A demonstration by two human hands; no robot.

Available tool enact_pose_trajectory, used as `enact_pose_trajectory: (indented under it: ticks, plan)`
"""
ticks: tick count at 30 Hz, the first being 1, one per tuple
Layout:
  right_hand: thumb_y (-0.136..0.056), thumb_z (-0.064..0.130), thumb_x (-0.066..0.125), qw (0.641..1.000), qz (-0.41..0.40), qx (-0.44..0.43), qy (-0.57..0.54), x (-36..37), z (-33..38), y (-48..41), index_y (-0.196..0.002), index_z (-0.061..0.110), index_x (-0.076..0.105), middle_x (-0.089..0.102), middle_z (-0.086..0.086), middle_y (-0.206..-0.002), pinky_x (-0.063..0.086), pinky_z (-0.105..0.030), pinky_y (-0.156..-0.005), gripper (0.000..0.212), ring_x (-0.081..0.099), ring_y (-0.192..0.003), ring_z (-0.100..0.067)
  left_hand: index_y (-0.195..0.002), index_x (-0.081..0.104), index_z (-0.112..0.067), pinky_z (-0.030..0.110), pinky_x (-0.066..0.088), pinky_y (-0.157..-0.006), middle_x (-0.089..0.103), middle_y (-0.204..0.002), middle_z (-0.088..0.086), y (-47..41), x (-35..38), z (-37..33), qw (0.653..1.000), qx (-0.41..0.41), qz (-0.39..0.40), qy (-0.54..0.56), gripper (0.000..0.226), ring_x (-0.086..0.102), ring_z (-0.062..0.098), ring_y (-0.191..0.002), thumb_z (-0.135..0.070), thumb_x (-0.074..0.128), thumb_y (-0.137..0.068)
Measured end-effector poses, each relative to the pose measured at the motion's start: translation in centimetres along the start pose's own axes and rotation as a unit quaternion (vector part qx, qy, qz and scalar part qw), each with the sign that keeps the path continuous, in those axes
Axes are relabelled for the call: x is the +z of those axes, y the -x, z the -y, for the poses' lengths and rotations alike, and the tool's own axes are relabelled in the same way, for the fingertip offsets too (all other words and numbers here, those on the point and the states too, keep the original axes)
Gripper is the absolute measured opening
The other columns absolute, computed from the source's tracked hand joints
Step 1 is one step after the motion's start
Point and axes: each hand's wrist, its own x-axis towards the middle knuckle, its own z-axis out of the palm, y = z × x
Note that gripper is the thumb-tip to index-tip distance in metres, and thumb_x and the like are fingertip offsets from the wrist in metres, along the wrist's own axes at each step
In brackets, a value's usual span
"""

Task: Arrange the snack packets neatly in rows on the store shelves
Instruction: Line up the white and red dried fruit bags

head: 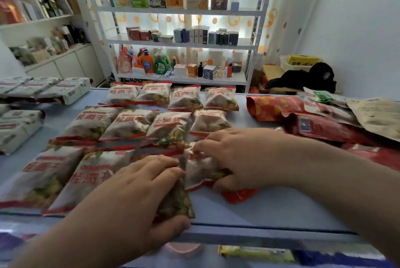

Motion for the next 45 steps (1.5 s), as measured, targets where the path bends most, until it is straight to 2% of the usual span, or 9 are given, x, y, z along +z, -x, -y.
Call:
enact_pose_trajectory:
  ticks: [7, 13, 18, 20, 24, 28, 33, 42, 45]
  plan:
    - [-0.079, 0.036, 0.061, 0.992, -0.084, 0.091, 0.024, 2.1, 3.6, 1.4, -0.134, 0.025, 0.041, 0.060, 0.001, -0.117, 0.052, -0.031, -0.077, 0.060, 0.058, -0.104, -0.020, -0.139, 0.050, -0.031, 0.030, 0.008, -0.114, 0.040, -0.149, -0.014, 0.9, 0.2, 1.2, 0.999, 0.030, -0.018, -0.020, 0.067, 0.029, 0.012, -0.142, -0.064, 0.042, -0.081]
    - [-0.086, 0.037, 0.049, 0.962, -0.149, 0.228, -0.027, 3.7, 6.9, 3.4, -0.130, 0.029, 0.043, 0.056, -0.001, -0.112, 0.053, -0.035, -0.069, 0.045, 0.055, -0.102, -0.024, -0.133, 0.054, -0.026, 0.036, 0.039, -0.103, 0.053, -0.135, -0.003, 2.4, 0.5, 2.9, 0.997, 0.009, -0.057, -0.047, 0.061, 0.053, 0.020, -0.123, -0.060, 0.044, -0.083]
    - [-0.085, 0.034, 0.054, 0.937, -0.187, 0.296, -0.010, 4.0, 8.6, 4.1, -0.128, 0.022, 0.055, 0.060, -0.004, -0.105, 0.052, -0.037, -0.061, 0.045, 0.058, -0.095, -0.028, -0.139, 0.051, -0.028, 0.044, 0.034, -0.112, 0.053, -0.141, -0.007, 3.0, 0.9, 4.0, 0.996, 0.031, -0.075, -0.043, 0.063, 0.046, 0.020, -0.133, -0.062, 0.039, -0.087]
    - [-0.082, 0.036, 0.046, 0.933, -0.217, 0.286, -0.018, 4.3, 9.9, 3.9, -0.128, 0.021, 0.057, 0.059, -0.004, -0.104, 0.052, -0.037, -0.066, 0.050, 0.058, -0.092, -0.027, -0.141, 0.049, -0.028, 0.047, 0.033, -0.112, 0.051, -0.143, -0.007, 3.2, 1.3, 4.1, 0.996, 0.034, -0.074, -0.040, 0.063, 0.042, 0.021, -0.136, -0.062, 0.038, -0.088]
    - [-0.080, 0.046, 0.048, 0.927, -0.213, 0.289, -0.103, 6.4, 11.6, 3.6, -0.145, 0.036, 0.038, 0.040, 0.007, -0.130, 0.046, -0.026, -0.089, 0.066, 0.046, -0.117, -0.015, -0.144, 0.044, -0.032, 0.048, 0.027, -0.114, 0.047, -0.146, -0.010, 3.3, 1.8, 4.5, 0.995, 0.043, -0.079, -0.050, 0.063, 0.037, 0.026, -0.139, -0.062, 0.036, -0.090]
    - [-0.088, 0.066, 0.040, 0.922, -0.210, 0.293, -0.143, 7.1, 11.3, 3.5, -0.147, 0.048, 0.022, 0.023, 0.016, -0.148, 0.030, -0.023, -0.099, 0.065, 0.032, -0.132, -0.009, -0.146, 0.040, -0.034, 0.054, 0.027, -0.113, 0.043, -0.150, -0.006, 3.4, 2.1, 4.9, 0.994, 0.049, -0.077, -0.054, 0.062, 0.037, 0.032, -0.139, -0.062, 0.033, -0.091]
    - [-0.093, 0.056, 0.030, 0.903, -0.220, 0.331, -0.162, 7.4, 11.3, 2.6, -0.150, 0.047, 0.020, 0.025, 0.014, -0.155, 0.020, -0.028, -0.113, 0.058, 0.022, -0.141, -0.009, -0.145, 0.037, -0.035, 0.054, 0.028, -0.112, 0.044, -0.137, 0.002, 3.4, 2.3, 5.2, 0.995, 0.045, -0.075, -0.053, 0.060, 0.042, 0.029, -0.131, -0.060, 0.033, -0.090]
    - [-0.092, 0.051, 0.029, 0.896, -0.239, 0.343, -0.151, 7.7, 11.1, 2.5, -0.149, 0.040, 0.027, 0.030, 0.004, -0.154, 0.020, -0.032, -0.115, 0.058, 0.024, -0.140, -0.016, -0.149, 0.031, -0.037, 0.047, 0.020, -0.117, 0.042, -0.147, -0.006, 3.4, 1.8, 4.7, 0.996, 0.042, -0.067, -0.051, 0.065, 0.036, 0.021, -0.138, -0.061, 0.030, -0.089]
    - [-0.093, 0.053, 0.029, 0.899, -0.240, 0.326, -0.167, 7.4, 11.0, 2.7, -0.149, 0.039, 0.026, 0.027, 0.003, -0.155, 0.018, -0.033, -0.117, 0.058, 0.022, -0.141, -0.017, -0.151, 0.018, -0.045, 0.041, 0.008, -0.119, 0.031, -0.152, -0.012, 3.3, 2.1, 4.9, 0.997, 0.038, -0.056, -0.048, 0.069, 0.022, 0.017, -0.143, -0.067, 0.022, -0.086]
